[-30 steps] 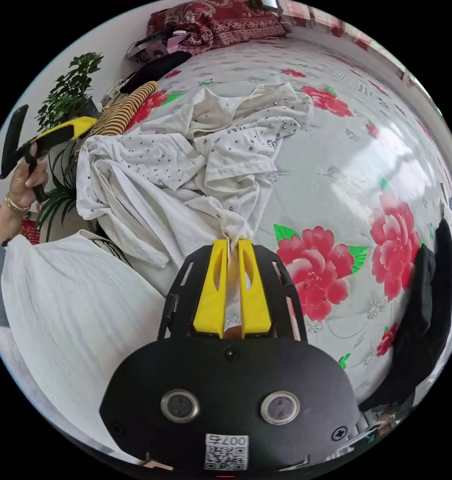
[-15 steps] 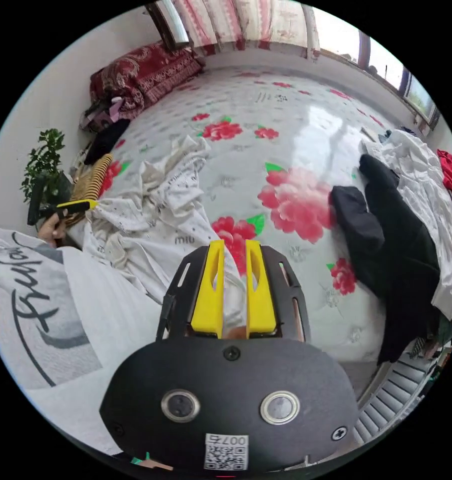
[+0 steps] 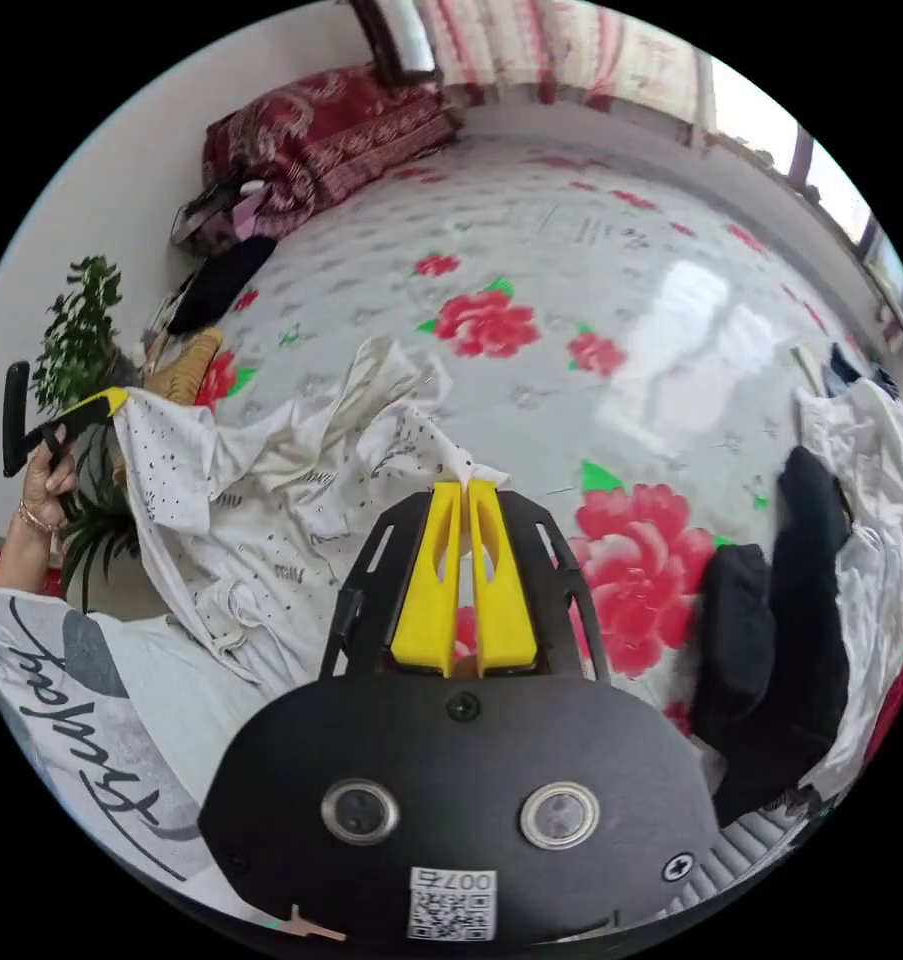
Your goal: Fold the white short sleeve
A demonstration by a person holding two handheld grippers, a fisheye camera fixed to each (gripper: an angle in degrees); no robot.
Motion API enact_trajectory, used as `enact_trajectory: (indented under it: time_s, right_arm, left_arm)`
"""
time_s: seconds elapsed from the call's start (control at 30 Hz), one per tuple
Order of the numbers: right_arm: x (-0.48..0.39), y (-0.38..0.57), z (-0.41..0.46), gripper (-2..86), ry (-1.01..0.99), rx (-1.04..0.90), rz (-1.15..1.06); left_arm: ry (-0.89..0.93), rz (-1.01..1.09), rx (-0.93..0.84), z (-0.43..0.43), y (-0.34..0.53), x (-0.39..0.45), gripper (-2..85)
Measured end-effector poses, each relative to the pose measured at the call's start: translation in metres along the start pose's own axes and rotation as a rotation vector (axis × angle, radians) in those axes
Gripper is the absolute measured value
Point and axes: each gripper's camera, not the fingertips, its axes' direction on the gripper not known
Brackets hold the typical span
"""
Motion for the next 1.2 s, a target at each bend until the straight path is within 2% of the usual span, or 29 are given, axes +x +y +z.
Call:
enact_trajectory:
  time_s: [0.07, 0.17, 0.23, 0.37, 0.5, 0.57, 0.73, 0.8, 0.87, 0.9, 0.93, 1.07, 1.2]
  right_arm:
    - [0.047, 0.007, -0.05, 0.2, 0.117, 0.086, 0.093]
    - [0.087, 0.019, -0.079, 0.6, 0.228, 0.139, 0.168]
    - [0.101, 0.025, -0.076, 1.2, 0.25, 0.098, 0.212]
    - [0.101, 0.056, -0.053, 3.8, 0.239, -0.034, 0.262]
    - [0.071, 0.105, -0.027, 4.6, 0.096, -0.098, 0.198]
    - [0.046, 0.134, -0.006, 5.0, 0.01, -0.183, 0.144]
    - [0.017, 0.157, 0.021, 6.0, -0.043, -0.295, 0.104]
    - [0.012, 0.155, 0.029, 6.4, -0.058, -0.323, 0.089]
    - [0.003, 0.152, 0.043, 5.7, -0.036, -0.363, 0.065]
    - [0.0, 0.152, 0.049, 5.3, -0.031, -0.38, 0.054]
    - [-0.006, 0.153, 0.059, 4.3, -0.009, -0.434, 0.028]
    - [-0.015, 0.156, 0.046, 0.8, 0.083, -0.399, -0.039]
    - [-0.001, 0.162, 0.014, 0.1, 0.025, -0.282, 0.015]
  left_arm:
    - [-0.043, -0.019, 0.013, 0.004, -0.01, -0.008, -0.9]
    - [-0.074, -0.132, 0.045, 0.025, -0.029, -0.027, -0.9]
    - [-0.023, -0.214, 0.05, 0.051, -0.042, -0.039, -0.9]
    - [-0.193, -0.305, -0.061, 0.078, -0.044, -0.043, -0.8]
    - [-0.185, -0.159, -0.09, 0.081, -0.021, -0.007, 0.0]
    - [-0.112, -0.058, -0.137, 0.092, -0.013, 0.022, 2.0]
    - [0.126, 0.26, -0.317, 0.153, -0.003, 0.143, 9.6]
    - [0.113, 0.301, -0.401, 0.181, 0.002, 0.173, 11.0]
    - [0.018, 0.338, -0.46, 0.21, 0.009, 0.188, 10.9]
    - [-0.096, 0.369, -0.518, 0.229, 0.017, 0.192, 9.6]
    - [-0.114, 0.423, -0.481, 0.226, 0.022, 0.195, 8.4]
    - [-0.133, 0.429, -0.505, 0.208, 0.026, 0.18, 5.0]
    - [-0.137, 0.247, -0.408, 0.153, 0.036, 0.12, 3.5]
